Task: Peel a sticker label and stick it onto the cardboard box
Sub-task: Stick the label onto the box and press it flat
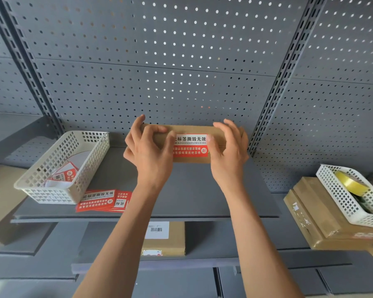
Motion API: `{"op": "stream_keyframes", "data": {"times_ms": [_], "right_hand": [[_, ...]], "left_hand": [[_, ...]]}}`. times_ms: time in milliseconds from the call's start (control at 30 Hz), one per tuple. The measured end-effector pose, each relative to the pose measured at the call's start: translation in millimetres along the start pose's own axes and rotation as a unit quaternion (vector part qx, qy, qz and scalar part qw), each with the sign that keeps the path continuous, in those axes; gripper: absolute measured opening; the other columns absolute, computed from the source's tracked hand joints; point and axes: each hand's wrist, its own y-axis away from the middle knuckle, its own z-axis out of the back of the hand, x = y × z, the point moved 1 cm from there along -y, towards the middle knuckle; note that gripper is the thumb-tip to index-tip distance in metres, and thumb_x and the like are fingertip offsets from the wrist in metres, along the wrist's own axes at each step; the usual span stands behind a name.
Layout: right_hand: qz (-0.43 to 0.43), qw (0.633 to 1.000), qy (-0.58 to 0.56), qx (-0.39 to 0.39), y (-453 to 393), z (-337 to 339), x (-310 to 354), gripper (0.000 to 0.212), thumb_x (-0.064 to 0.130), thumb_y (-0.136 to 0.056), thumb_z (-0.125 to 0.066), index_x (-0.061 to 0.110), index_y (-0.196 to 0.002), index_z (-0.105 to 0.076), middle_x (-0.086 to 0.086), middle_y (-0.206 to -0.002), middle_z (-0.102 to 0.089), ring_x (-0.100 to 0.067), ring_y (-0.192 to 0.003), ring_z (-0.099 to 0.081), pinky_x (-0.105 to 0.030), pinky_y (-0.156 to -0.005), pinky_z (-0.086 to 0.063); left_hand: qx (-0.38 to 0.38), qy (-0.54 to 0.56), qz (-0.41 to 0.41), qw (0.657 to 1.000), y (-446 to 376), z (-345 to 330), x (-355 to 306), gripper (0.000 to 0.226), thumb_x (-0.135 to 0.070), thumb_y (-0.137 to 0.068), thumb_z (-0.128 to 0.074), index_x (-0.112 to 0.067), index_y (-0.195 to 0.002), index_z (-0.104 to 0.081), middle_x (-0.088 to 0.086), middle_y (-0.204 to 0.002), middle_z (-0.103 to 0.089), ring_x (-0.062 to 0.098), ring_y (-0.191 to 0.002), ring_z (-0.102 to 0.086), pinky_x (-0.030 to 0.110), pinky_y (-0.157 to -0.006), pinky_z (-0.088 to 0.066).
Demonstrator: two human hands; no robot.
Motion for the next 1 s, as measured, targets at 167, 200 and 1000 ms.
{"op": "stream_keyframes", "data": {"times_ms": [167, 200, 1000], "right_hand": [[0.023, 0.999, 0.024, -0.006, -5, -3, -2, 0.032, 0.039, -0.095, -0.061, 0.031, -0.126, -0.060, 0.015, -0.148, -0.045, -0.024, -0.136, -0.036, -0.057, -0.101, -0.037], [0.028, 0.999, 0.023, 0.012, -5, -2, -5, 0.034, 0.039, -0.095, -0.061, 0.032, -0.129, -0.058, 0.015, -0.152, -0.041, -0.024, -0.139, -0.033, -0.058, -0.103, -0.035], [0.049, 0.979, 0.135, 0.147, 0, 6, -9, 0.092, 0.067, -0.081, -0.064, 0.043, -0.156, -0.018, 0.013, -0.168, 0.009, -0.033, -0.153, 0.015, -0.055, -0.121, -0.013]], "left_hand": [[0.006, -0.024, -0.015, 1.000, -4, -2, 0, 0.021, -0.039, -0.087, -0.071, -0.029, -0.104, -0.061, -0.009, -0.158, -0.029, 0.020, -0.145, -0.021, 0.038, -0.106, -0.013], [0.019, -0.024, -0.023, 0.999, -4, 1, 2, 0.024, -0.037, -0.087, -0.072, -0.030, -0.107, -0.061, -0.008, -0.159, -0.027, 0.020, -0.145, -0.020, 0.039, -0.106, -0.013], [0.083, -0.112, -0.072, 0.988, -1, 2, 9, 0.089, -0.071, -0.055, -0.082, -0.028, -0.125, -0.049, -0.003, -0.166, -0.010, 0.022, -0.148, -0.013, 0.043, -0.108, -0.016]]}}
